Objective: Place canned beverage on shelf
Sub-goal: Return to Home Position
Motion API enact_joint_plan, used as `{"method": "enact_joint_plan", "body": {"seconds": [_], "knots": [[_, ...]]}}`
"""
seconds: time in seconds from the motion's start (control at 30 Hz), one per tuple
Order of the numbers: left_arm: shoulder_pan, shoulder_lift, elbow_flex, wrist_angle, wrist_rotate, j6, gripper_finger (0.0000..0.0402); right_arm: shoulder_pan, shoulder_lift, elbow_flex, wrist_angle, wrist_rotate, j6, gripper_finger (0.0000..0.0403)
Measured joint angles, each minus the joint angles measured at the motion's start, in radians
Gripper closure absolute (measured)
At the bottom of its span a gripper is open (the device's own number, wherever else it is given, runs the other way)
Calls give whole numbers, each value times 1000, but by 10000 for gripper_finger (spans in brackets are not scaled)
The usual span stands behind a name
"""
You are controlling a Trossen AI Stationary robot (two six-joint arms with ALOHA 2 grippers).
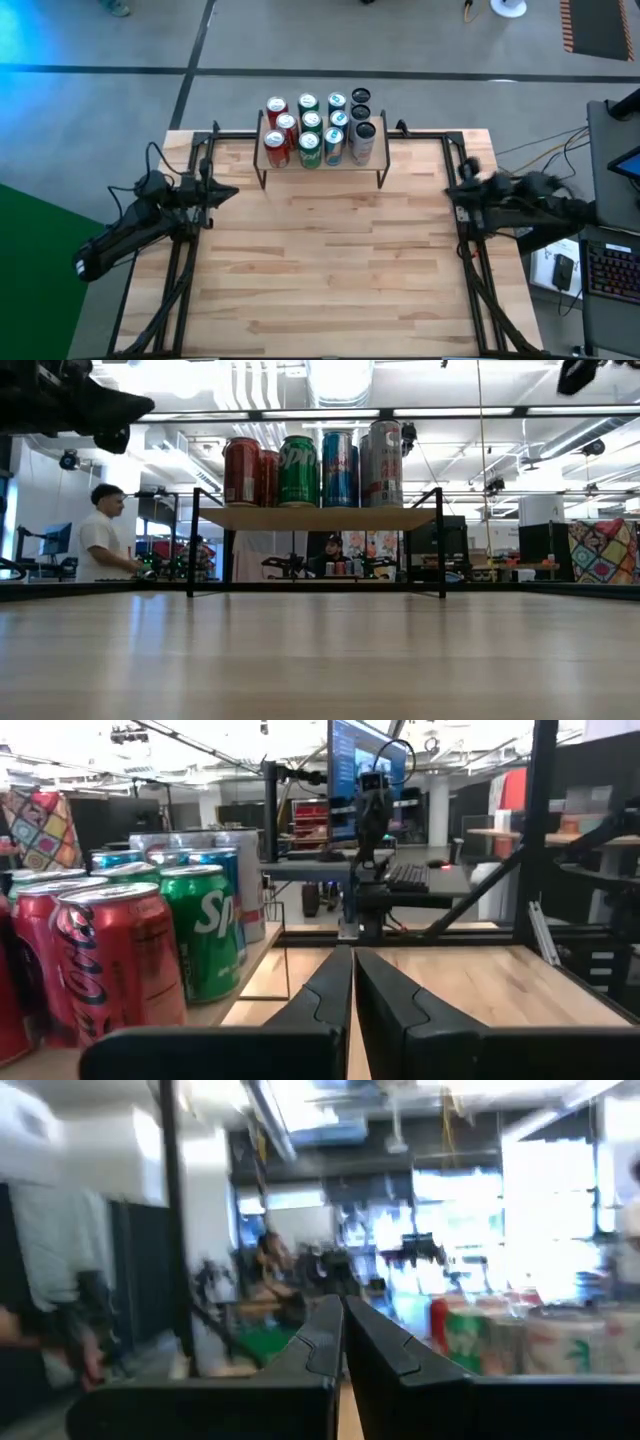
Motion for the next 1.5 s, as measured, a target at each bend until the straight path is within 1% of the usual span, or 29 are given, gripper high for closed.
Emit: {"method": "enact_joint_plan", "body": {"seconds": [0.03, 0.07, 0.1, 0.17, 0.23, 0.33, 0.43, 0.5, 0.7, 0.8, 0.97, 1.03, 1.17, 1.27, 1.4, 1.5], "knots": [[0, -1, -3, 1, 3, 2, 402, 0, -1, -11, 2, 11, -13, 394], [-1, -1, -11, 5, 4, 5, 402, 0, -1, -21, -53, 10, -25, 394], [0, -1, -21, 7, 3, 7, 402, 0, 4, -25, -57, 8, -41, 394], [0, -1, -52, 39, 4, 1, 402, 0, 32, -34, -13, 2, -41, 394], [-1, -1, -87, 90, 6, -18, 402, 0, 34, -72, -25, -2, -24, 394], [-1, -1, -142, 189, 8, -59, 402, 0, 25, -141, 61, -26, 15, 394], [-1, -1, -178, 260, 12, -75, 402, 0, 0, -200, 156, -25, 44, 394], [-1, -1, -204, 290, 12, -89, 402, 0, -1, -235, 172, -27, 55, 394], [-1, 6, -208, 276, 14, -58, 401, 0, -1, -283, 191, -27, 61, 394], [-1, 4, -208, 275, 15, -44, 401, 0, -1, -286, 211, -26, 59, 394], [-1, 4, -208, 265, 63, -35, 401, 0, -1, -319, 210, -71, 44, 394], [-2, 4, -208, 248, 83, -35, 401, 0, -1, -346, 249, -79, 49, 394], [-15, 8, -209, 222, 89, -31, 401, 0, -1, -424, 369, -80, 72, 394], [-30, 9, -209, 205, 90, -24, 401, 0, 7, -424, 355, -78, 92, 394], [-53, 9, -209, 207, 90, -37, 401, 0, 7, -424, 357, -63, 94, 394], [-55, 9, -209, 208, 79, -104, 401, 0, 8, -424, 355, -40, 101, 394]]}}
